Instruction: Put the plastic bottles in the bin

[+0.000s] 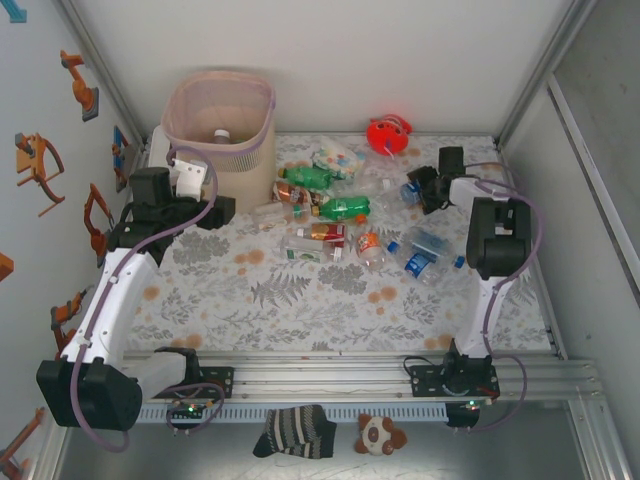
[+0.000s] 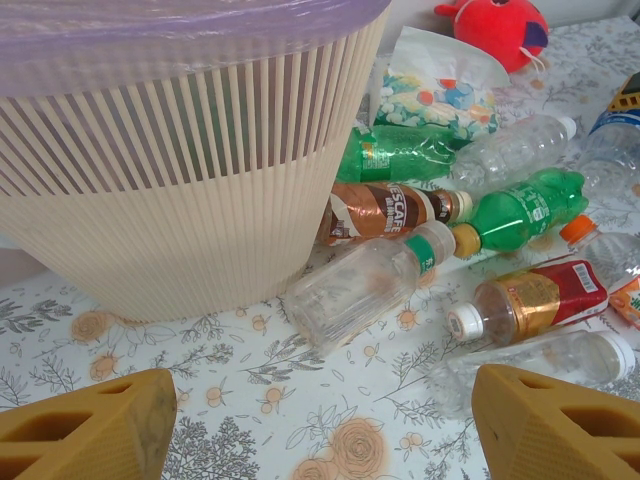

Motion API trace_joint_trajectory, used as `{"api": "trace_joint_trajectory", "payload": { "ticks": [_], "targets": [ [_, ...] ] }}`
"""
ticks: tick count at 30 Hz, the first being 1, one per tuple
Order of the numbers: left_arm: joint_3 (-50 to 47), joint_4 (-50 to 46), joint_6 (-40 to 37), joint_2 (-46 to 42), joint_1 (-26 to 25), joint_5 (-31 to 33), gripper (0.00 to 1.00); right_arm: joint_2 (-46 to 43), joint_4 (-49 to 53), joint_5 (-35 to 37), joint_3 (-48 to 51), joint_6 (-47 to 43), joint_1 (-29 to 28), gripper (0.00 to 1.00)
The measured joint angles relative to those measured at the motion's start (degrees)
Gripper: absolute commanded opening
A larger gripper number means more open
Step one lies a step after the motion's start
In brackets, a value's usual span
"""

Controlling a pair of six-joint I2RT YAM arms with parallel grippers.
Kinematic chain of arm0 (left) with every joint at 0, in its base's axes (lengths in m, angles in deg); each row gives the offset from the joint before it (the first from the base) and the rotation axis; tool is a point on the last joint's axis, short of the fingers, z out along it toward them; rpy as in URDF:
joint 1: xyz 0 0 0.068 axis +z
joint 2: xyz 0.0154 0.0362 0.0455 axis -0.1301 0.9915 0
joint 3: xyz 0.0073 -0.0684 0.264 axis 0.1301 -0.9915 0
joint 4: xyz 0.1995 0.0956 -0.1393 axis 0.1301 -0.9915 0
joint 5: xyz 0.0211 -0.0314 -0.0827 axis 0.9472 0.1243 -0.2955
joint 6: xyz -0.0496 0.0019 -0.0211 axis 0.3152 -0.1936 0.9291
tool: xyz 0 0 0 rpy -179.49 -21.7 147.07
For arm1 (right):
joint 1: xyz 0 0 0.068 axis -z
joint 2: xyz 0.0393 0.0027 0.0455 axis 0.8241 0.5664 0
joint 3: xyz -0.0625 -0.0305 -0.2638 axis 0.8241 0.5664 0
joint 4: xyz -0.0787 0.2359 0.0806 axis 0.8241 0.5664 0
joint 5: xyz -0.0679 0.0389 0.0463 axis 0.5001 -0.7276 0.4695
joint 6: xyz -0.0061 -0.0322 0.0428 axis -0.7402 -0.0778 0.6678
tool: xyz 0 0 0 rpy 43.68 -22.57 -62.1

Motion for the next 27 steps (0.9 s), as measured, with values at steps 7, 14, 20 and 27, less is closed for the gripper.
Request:
{"api": "trace_joint_trajectory", "payload": {
  "ticks": [7, 14, 20, 27],
  "targets": [
    [-0.02, 0.00, 0.00, 0.00, 0.00, 0.00, 0.77, -0.13, -1.86, 0.22, 1.40, 0.02, 0.00, 0.67],
    [-0.02, 0.00, 0.00, 0.00, 0.00, 0.00, 0.77, -3.26, -1.92, 0.44, 3.21, -0.07, 0.00, 0.61],
    [-0.22, 0.20, 0.00, 0.00, 0.00, -0.09, 0.77, -10.60, -1.86, 0.61, 5.60, -0.96, 0.00, 0.57],
    [-1.09, 1.49, 1.09, 0.02, 0.00, -3.28, 0.77, -21.70, -0.02, -0.72, 6.12, -8.24, -0.28, 0.58]
  ]
}}
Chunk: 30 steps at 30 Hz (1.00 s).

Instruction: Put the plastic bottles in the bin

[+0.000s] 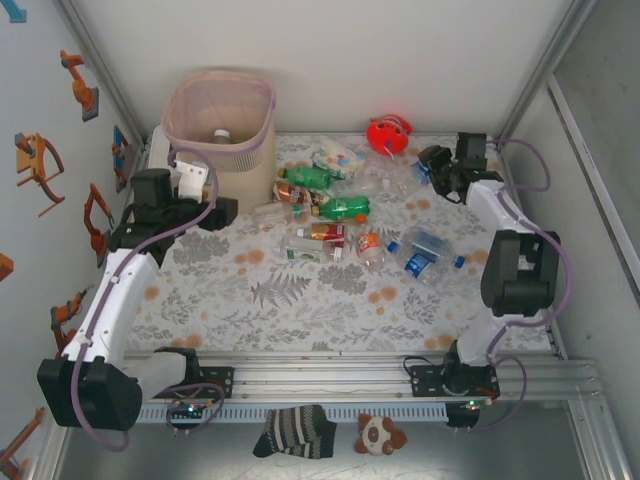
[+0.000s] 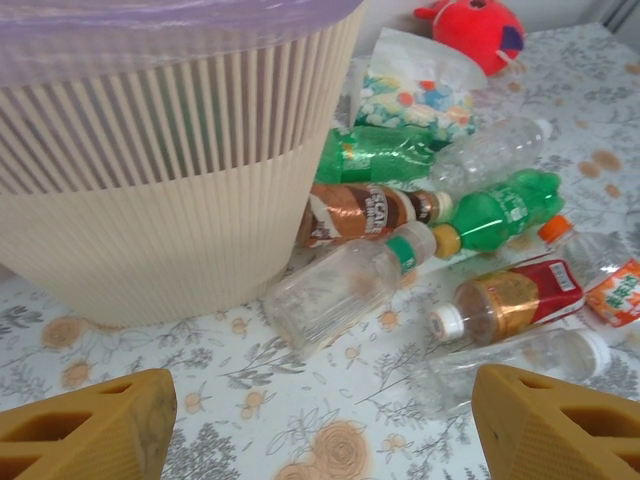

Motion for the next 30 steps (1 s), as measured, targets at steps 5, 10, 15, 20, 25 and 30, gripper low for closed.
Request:
{"api": "trace_joint_trajectory", "payload": {
  "ticks": [5, 10, 15, 20, 25, 30],
  "targets": [
    [0.15, 0.92, 2.47, 0.70, -0.13, -4.81, 0.77, -7.89, 1.64, -3.98, -0.02, -9.79, -1.77, 0.57],
    [1.97, 3.50, 5.77, 2.34, -1.95, -9.84, 0.76, -14.34, 2.12, -9.53, -0.02, -19.82, -5.11, 0.57],
    [5.49, 6.91, 7.32, 3.19, -7.30, -13.92, 0.76, -20.74, 1.90, -14.58, 0.00, -29.64, -9.77, 0.57],
    [7.23, 11.85, 9.14, 3.23, -12.20, -17.79, 0.77, -26.60, -0.81, -19.63, 1.25, -36.33, -14.67, 0.57],
    [7.26, 17.31, 11.63, 3.17, -15.80, -20.17, 0.79, -29.38, -3.17, -22.47, 1.95, -38.75, -17.62, 0.56],
    [7.78, 20.70, 12.44, 2.93, -20.09, -21.53, 0.82, -29.68, -6.43, -24.24, 1.95, -38.99, -20.98, 0.56]
  ]
}}
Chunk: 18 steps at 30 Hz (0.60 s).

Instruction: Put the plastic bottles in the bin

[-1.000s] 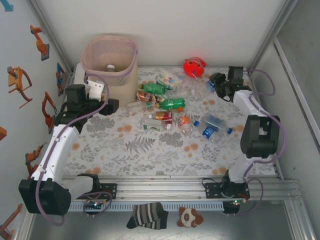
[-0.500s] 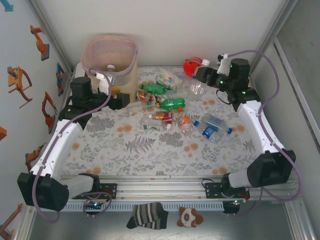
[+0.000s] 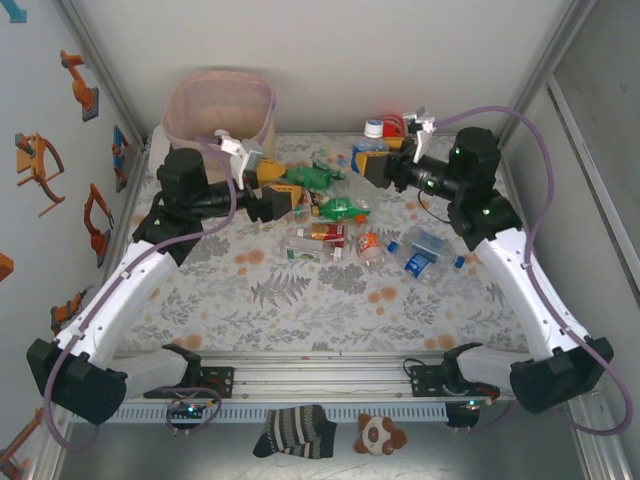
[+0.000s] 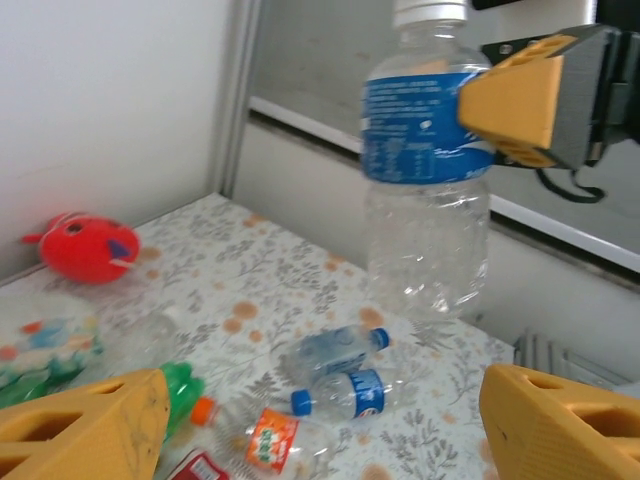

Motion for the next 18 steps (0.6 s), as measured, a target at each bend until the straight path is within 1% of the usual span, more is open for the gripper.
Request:
{"api": "trace_joint_trajectory", "payload": {
  "ticks": [5, 10, 18],
  "targets": [
    [1.70, 2.10, 0.39, 0.02, -3.78, -0.61, 0.85, -0.57, -4.13, -1.81, 0.00, -0.02, -4.07, 0.56],
    [3.15, 3.37, 0.59, 0.46, -6.36, -1.38, 0.85, -0.90, -6.60, -2.78, -0.13, -0.07, -7.78, 0.56],
    [4.61, 5.09, 0.57, 2.95, -10.93, -3.96, 0.86, -0.85, -7.04, -2.95, -1.33, -0.39, -11.08, 0.56]
  ]
}}
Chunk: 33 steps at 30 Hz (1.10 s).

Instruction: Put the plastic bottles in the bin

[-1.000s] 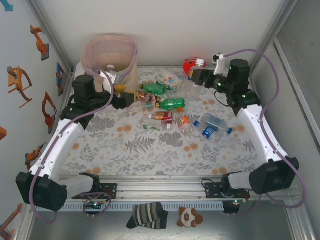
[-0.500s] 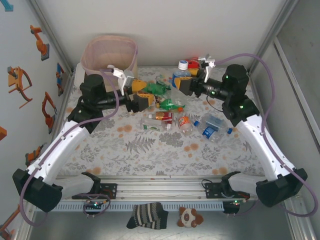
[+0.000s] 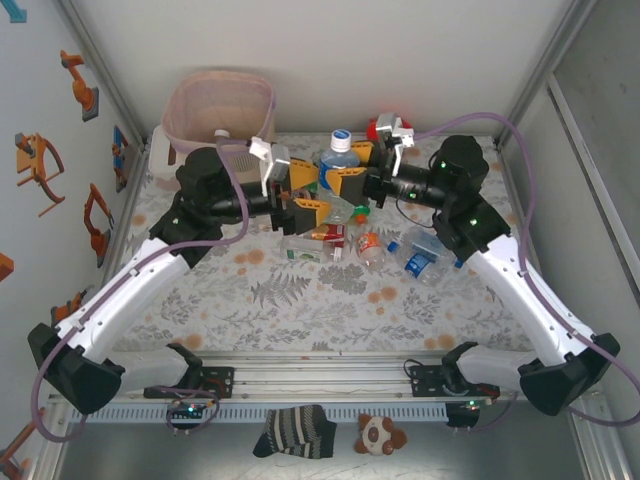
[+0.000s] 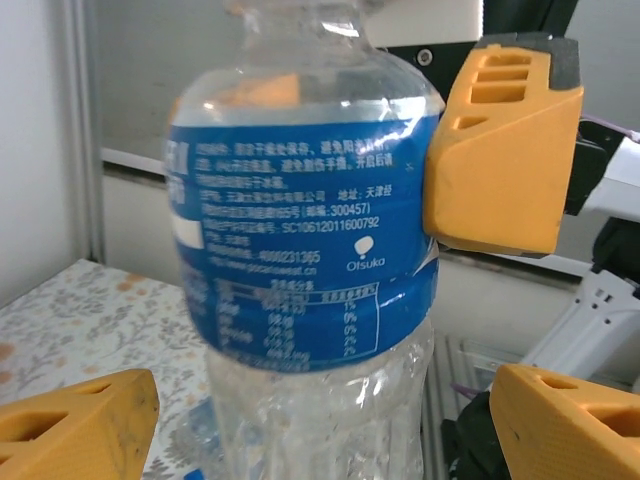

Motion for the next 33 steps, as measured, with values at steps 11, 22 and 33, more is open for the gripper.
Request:
{"api": "trace_joint_trajectory", "payload": {
  "ticks": [11, 22, 33],
  "targets": [
    [1.90, -0.04, -0.04, 3.69, -2.45, -1.66, 0.67, 0.50, -1.03, 0.17, -0.33, -0.39, -2.45, 0.56],
    [1.90, -0.02, -0.39, 3.67, -2.51, -2.14, 0.50, 0.39, -0.76, 1.01, -0.33, -1.55, -2.82, 0.56],
    [1.90, -0.33, -0.72, 3.52, -2.54, -2.34, 0.49, -0.57, 1.18, 3.43, -0.39, -2.97, -3.30, 0.80]
  ]
}}
